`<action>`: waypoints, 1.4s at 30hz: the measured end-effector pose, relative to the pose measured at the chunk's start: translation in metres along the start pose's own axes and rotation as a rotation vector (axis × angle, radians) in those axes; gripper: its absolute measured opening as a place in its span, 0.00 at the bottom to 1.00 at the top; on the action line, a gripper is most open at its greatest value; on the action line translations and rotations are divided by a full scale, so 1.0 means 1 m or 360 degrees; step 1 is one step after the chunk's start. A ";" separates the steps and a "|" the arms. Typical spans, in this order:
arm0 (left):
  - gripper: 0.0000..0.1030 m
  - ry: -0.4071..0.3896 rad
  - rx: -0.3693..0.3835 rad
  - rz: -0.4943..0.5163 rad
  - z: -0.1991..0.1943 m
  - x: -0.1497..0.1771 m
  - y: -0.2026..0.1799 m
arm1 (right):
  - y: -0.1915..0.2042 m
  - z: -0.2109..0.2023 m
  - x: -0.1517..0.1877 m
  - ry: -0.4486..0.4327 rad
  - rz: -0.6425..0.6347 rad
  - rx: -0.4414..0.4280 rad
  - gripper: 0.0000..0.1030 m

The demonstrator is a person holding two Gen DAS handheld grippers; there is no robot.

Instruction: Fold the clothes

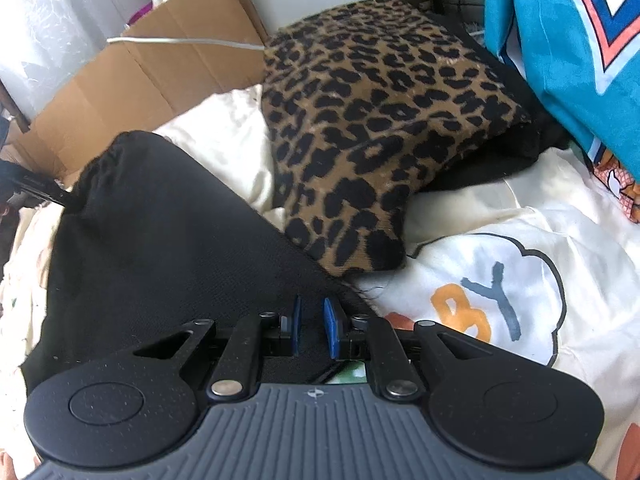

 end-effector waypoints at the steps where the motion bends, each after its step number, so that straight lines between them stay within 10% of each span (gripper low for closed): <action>1: 0.29 -0.0003 0.0024 0.0020 -0.005 0.004 -0.006 | 0.002 -0.002 0.000 -0.0006 0.0004 -0.0012 0.18; 16: 0.29 0.0154 0.0101 0.0076 0.038 0.056 -0.027 | 0.059 -0.004 0.001 0.0001 -0.0052 -0.0142 0.19; 23: 0.30 0.0252 0.0141 0.0202 0.010 0.077 -0.035 | 0.052 0.012 0.013 0.0138 -0.0013 0.0043 0.22; 42: 0.43 0.0038 0.0276 0.0059 -0.046 0.181 -0.033 | 0.128 -0.027 0.004 0.0092 -0.0278 -0.0115 0.31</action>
Point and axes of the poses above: each gripper's, at about its wrist camera, not at the fingertips, and z roughly the way its jaws point, y to its left, x to its underside, the point moved 4 cm from there along z, roughly the way its jaws point, and after that the axes turned 15 degrees about x, right-handed, at the moved point
